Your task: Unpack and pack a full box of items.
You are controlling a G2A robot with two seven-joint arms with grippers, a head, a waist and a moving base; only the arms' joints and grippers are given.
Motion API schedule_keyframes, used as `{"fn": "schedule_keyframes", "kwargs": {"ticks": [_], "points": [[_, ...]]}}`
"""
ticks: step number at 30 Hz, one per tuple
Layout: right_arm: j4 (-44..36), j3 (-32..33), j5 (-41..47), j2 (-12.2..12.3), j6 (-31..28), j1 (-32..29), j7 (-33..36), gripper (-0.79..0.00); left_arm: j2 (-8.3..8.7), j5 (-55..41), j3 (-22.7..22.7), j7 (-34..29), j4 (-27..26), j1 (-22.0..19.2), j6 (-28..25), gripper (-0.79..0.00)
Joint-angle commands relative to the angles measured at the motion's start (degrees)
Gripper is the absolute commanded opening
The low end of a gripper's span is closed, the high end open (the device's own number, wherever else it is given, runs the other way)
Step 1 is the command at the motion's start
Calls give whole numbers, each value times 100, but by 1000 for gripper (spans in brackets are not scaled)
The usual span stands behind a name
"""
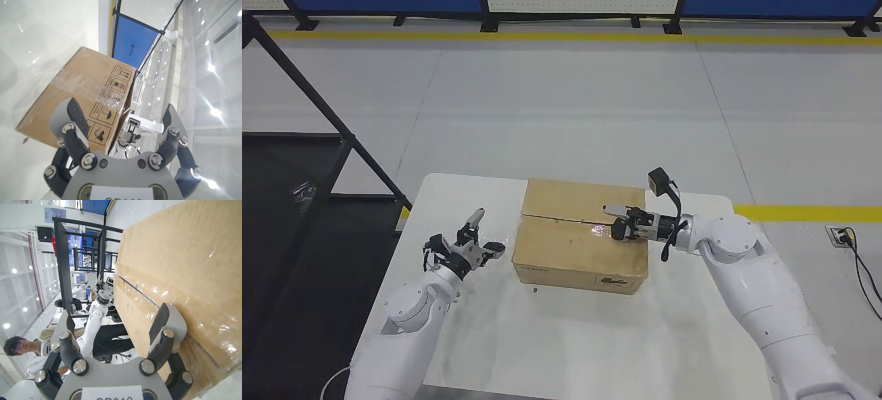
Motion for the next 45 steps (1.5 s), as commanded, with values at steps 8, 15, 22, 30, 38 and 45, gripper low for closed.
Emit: {"fn": "schedule_keyframes", "kwargs": {"ticks": [8, 15, 22, 30, 38, 45], "points": [[35, 31, 10, 24, -30, -2, 30, 0, -256, -363, 547, 562, 814, -630, 214, 0], [2, 60, 21, 46, -17, -28, 33, 0, -395, -448, 746, 843, 1262, -911, 149, 0], [19, 38, 25, 48, 24, 6, 51, 0, -455, -431, 691, 1109, 1403, -995, -214, 0], [83, -11, 47, 35, 27, 66, 61, 0, -426, -311, 432, 1329, 1320, -898, -353, 0], [145, -44, 69, 26, -5, 120, 70, 0, -385, 0, 398, 950, 996, -601, -187, 0], [200, -58, 95, 23, -6, 151, 83, 0, -323, 283, 290, 843, 368, -167, 17, 0]]}}
